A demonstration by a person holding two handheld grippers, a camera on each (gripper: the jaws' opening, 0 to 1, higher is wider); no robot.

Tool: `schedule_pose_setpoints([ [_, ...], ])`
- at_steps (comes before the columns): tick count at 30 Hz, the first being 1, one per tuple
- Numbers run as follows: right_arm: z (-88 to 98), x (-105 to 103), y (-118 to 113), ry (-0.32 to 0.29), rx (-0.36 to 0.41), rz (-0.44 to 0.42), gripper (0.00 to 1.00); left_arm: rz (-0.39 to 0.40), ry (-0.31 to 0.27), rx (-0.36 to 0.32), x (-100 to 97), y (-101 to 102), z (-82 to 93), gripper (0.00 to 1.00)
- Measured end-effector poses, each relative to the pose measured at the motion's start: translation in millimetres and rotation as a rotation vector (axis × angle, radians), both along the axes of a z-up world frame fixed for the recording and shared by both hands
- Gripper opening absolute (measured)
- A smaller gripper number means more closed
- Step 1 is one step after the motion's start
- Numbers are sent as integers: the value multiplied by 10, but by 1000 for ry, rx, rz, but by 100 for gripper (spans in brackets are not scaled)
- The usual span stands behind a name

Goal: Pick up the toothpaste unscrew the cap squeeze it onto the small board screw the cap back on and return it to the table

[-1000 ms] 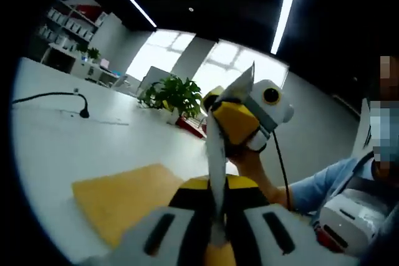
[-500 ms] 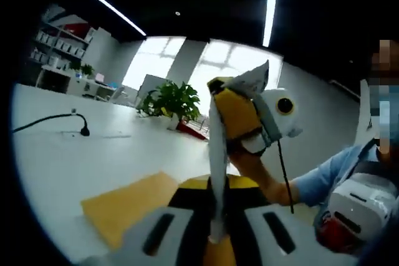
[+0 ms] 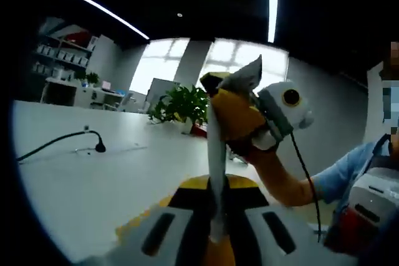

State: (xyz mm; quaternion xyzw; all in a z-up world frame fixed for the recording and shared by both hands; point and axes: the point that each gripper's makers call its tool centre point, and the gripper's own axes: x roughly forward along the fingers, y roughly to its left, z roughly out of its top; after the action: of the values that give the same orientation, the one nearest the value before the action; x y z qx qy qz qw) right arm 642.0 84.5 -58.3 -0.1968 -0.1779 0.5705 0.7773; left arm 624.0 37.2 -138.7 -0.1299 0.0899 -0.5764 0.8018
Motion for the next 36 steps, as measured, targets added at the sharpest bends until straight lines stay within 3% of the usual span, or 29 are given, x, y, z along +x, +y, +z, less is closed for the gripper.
schedule_pose_setpoints([
  [3, 65, 39, 12, 241, 139, 108, 15, -13, -34, -37, 68, 9, 66, 5],
  [5, 19, 103, -6, 390, 182, 149, 14, -13, -49, -62, 123, 23, 108, 5],
  [7, -13, 156, -21, 468, 211, 180, 12, -31, -50, -56, 177, 17, 114, 5],
  [8, -31, 185, -24, 529, 235, 206, 12, -40, -51, -17, 192, 12, 66, 5],
  [10, -86, 206, -7, 595, 235, 230, 11, -38, -87, 43, 246, -4, 5, 5],
  [11, -131, 234, 5, 634, 226, 225, 11, -38, -85, 42, 270, -23, 5, 5],
  [14, -213, 231, 61, 672, 210, 260, 8, -25, -94, 34, 330, -28, -29, 5],
  [16, -275, 243, 77, 670, 188, 261, 8, -30, -112, 31, 349, -15, -88, 5],
  [19, -349, 254, 114, 629, 163, 267, 6, -66, -69, 32, 361, 4, -155, 5],
  [24, -534, 329, 185, 468, 46, 208, 5, -74, -8, 55, 463, 30, -350, 6],
  [30, -610, 445, 184, 349, 33, 178, 4, -65, 58, 44, 557, 73, -435, 6],
  [33, -574, 443, 176, 244, 44, 171, 4, -69, 79, 19, 562, 106, -408, 7],
  [36, -573, 457, 173, 172, 28, 133, 3, -109, 148, -16, 511, 115, -380, 7],
])
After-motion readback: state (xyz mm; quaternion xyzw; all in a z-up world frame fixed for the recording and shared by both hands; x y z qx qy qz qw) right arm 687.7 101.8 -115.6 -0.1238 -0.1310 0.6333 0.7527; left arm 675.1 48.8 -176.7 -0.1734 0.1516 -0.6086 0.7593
